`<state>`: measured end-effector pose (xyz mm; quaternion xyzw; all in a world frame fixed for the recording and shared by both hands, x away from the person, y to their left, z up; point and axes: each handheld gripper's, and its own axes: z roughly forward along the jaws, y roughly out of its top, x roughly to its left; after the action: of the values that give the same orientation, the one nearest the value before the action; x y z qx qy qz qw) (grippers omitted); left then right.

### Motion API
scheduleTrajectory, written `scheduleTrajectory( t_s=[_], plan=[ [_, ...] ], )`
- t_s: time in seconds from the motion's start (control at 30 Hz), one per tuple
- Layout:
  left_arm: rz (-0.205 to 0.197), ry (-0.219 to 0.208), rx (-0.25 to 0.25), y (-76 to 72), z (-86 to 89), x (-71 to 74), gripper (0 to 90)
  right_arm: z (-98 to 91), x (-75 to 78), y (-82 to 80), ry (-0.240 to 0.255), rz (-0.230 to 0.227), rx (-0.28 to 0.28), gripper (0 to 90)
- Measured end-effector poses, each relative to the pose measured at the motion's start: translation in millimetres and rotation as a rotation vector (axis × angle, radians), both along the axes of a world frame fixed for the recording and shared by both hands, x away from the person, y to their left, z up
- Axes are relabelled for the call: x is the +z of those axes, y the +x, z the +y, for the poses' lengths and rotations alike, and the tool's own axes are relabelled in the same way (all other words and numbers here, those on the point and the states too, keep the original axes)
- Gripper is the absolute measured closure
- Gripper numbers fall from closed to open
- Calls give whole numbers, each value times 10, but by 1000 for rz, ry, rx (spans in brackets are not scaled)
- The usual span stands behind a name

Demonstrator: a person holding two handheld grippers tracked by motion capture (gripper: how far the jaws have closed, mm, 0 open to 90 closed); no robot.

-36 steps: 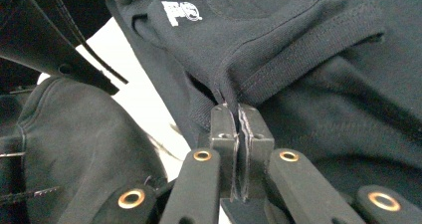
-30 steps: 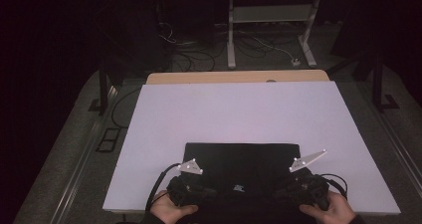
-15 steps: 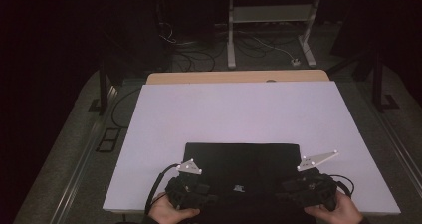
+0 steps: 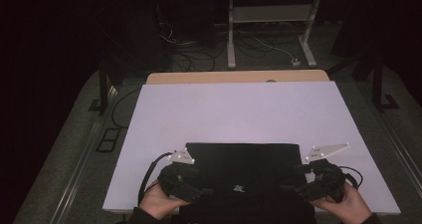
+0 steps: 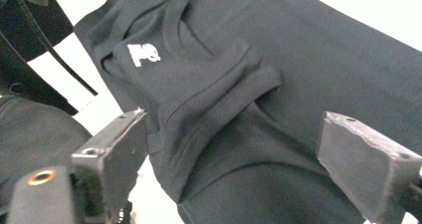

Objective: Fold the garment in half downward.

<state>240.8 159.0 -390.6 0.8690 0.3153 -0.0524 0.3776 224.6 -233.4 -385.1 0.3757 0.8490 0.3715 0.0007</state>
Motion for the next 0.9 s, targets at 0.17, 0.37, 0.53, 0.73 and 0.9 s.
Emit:
scheduleTrajectory(
  t_s=[0.17, 0.37, 0.53, 0.73, 0.9],
  plan=[
    [-20, -1, -3, 119, 41, 83, 0, -91, 99, 89, 2, -20, 0, 0],
    [-63, -7, -7, 266, 104, 207, 0, -222, 200, 216, 38, -47, 14, 0],
    [-96, -4, -24, 341, 143, 286, 0, -282, 252, 292, 43, -65, 24, 0],
    [-119, 6, -14, 477, 194, 297, 0, -329, 277, 404, 30, -66, 3, 0],
    [-120, -23, 5, 603, 252, 269, 0, -382, 232, 510, 55, -70, -5, 0]
  ],
)
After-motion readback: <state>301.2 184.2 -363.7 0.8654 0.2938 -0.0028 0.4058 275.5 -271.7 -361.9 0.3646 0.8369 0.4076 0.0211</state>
